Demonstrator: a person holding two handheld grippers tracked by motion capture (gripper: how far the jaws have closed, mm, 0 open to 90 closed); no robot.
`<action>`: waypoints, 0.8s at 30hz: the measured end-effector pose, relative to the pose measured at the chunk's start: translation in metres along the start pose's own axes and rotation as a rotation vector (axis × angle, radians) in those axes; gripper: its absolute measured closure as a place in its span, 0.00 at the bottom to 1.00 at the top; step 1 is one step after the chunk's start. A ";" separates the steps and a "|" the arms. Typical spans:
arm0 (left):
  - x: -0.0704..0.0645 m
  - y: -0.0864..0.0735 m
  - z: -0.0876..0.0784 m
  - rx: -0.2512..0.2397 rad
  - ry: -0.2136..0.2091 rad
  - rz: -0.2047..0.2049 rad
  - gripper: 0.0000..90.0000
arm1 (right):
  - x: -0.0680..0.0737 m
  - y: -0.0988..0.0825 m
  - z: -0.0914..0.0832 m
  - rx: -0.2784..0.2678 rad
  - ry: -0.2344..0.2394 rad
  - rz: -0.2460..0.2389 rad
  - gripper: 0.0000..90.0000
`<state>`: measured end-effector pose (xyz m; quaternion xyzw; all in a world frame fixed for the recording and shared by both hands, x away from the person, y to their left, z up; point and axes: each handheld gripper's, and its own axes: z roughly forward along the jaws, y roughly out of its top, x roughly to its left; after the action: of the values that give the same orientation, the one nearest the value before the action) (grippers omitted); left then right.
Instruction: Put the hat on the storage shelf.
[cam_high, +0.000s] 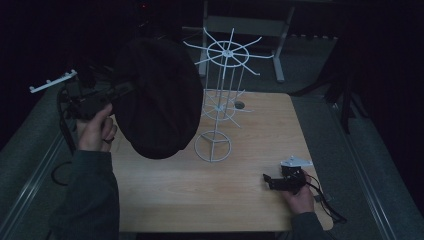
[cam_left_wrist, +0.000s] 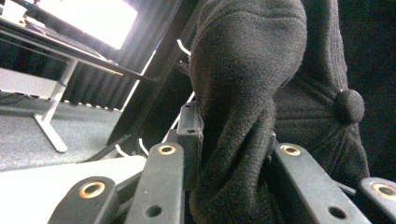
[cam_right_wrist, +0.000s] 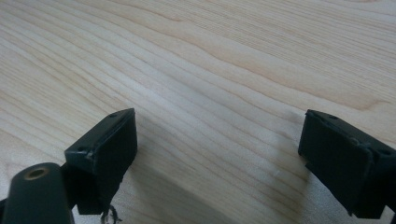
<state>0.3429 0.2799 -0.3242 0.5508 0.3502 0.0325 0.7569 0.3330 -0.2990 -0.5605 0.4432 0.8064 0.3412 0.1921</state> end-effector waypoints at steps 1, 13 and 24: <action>-0.001 0.000 0.002 0.002 -0.002 0.004 0.83 | 0.000 0.000 0.000 0.000 0.000 0.000 0.13; -0.006 0.001 0.022 0.025 0.002 0.011 0.82 | 0.000 0.000 0.000 0.000 0.000 0.000 0.13; -0.002 -0.006 0.046 0.088 0.095 0.030 0.82 | 0.000 0.000 0.000 0.000 0.000 0.000 0.13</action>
<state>0.3653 0.2391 -0.3217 0.5865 0.3783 0.0546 0.7141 0.3330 -0.2990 -0.5605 0.4432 0.8064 0.3411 0.1923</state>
